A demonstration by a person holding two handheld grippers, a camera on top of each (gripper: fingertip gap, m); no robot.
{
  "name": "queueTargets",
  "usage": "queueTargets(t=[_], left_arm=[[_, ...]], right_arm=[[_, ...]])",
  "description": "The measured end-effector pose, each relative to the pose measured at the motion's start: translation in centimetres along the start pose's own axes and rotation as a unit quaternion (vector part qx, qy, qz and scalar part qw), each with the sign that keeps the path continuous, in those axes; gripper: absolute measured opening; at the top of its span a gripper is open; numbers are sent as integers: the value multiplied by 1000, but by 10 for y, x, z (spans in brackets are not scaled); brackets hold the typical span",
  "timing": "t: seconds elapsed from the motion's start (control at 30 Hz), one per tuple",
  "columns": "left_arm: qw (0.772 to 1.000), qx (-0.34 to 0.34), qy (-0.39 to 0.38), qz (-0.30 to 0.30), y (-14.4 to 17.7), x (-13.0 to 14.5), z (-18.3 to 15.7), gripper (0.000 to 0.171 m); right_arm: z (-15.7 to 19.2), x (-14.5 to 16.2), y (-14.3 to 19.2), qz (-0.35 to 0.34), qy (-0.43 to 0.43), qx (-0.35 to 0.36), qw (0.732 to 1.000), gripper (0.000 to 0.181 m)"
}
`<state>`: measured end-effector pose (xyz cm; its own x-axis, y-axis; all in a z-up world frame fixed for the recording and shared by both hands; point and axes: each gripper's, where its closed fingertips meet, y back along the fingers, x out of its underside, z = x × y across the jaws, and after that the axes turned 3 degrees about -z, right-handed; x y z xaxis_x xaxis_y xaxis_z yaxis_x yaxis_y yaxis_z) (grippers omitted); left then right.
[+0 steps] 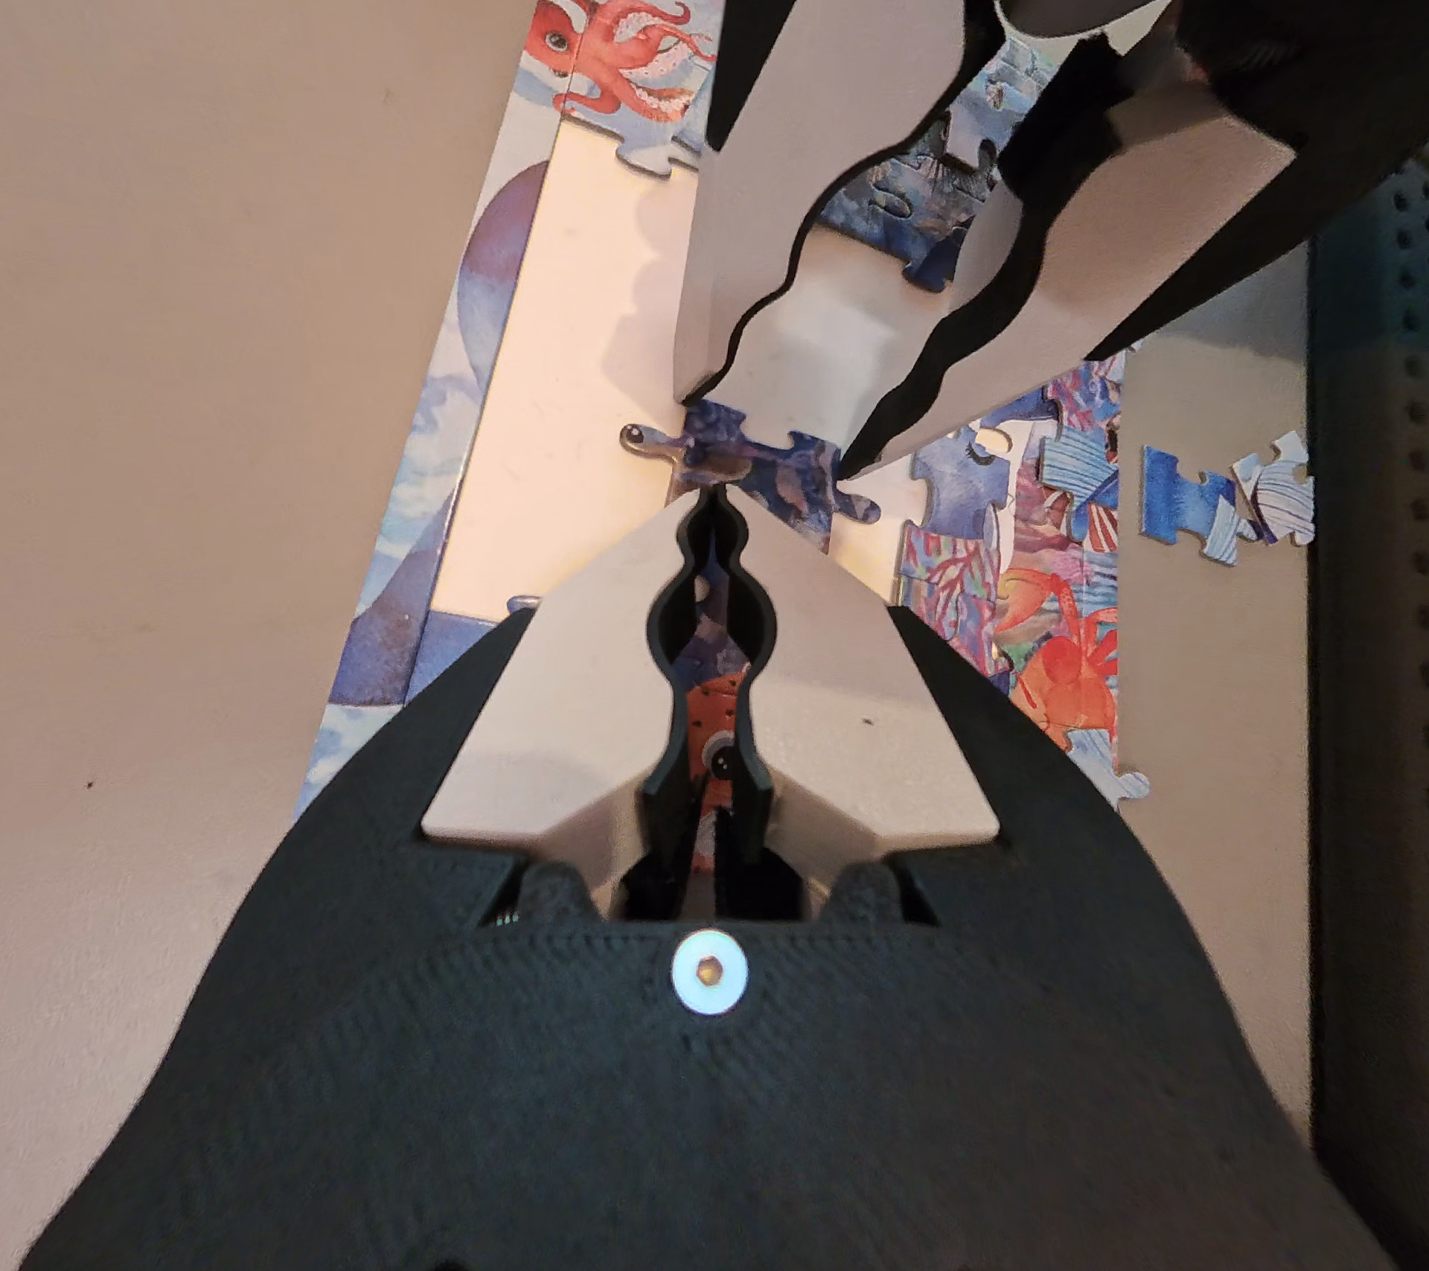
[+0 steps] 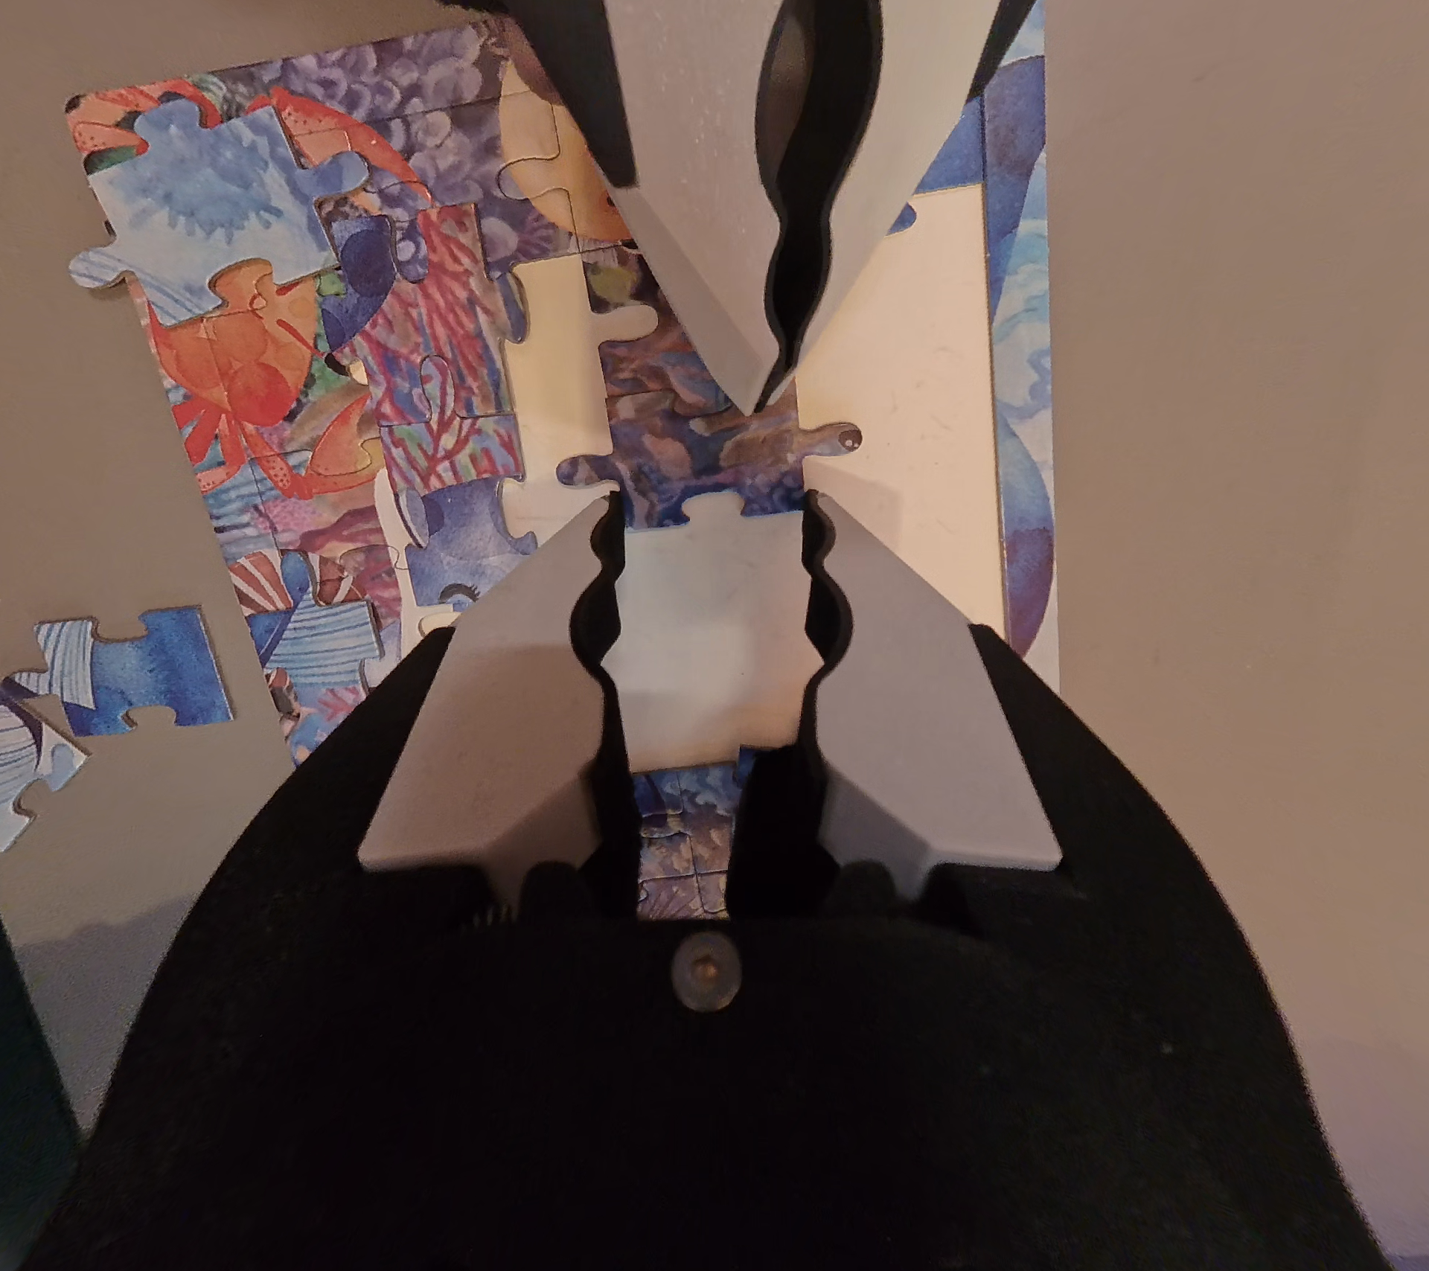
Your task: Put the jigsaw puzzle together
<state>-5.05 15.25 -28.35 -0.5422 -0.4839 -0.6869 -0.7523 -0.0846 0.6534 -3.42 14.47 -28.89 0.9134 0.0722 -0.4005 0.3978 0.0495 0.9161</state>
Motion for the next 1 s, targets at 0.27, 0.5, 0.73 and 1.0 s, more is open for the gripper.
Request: queueTargets(t=[0.27, 0.5, 0.73, 1.0], left_arm=[[1000, -4, 1, 3, 0, 1, 1, 0], [1000, -7, -1, 6, 0, 2, 2, 0], [1000, -8, -2, 7, 1, 2, 1, 0], [1000, -5, 3, 5, 1, 2, 1, 0]], right_arm=[[-1, 0, 0, -3, -3, 9, 1000, 45], [0, 0, 1, -5, -8, 26, 1000, 45], [2, 3, 4, 1, -1, 51, 999, 40], [-2, 4, 4, -5, -14, 52, 999, 47]])
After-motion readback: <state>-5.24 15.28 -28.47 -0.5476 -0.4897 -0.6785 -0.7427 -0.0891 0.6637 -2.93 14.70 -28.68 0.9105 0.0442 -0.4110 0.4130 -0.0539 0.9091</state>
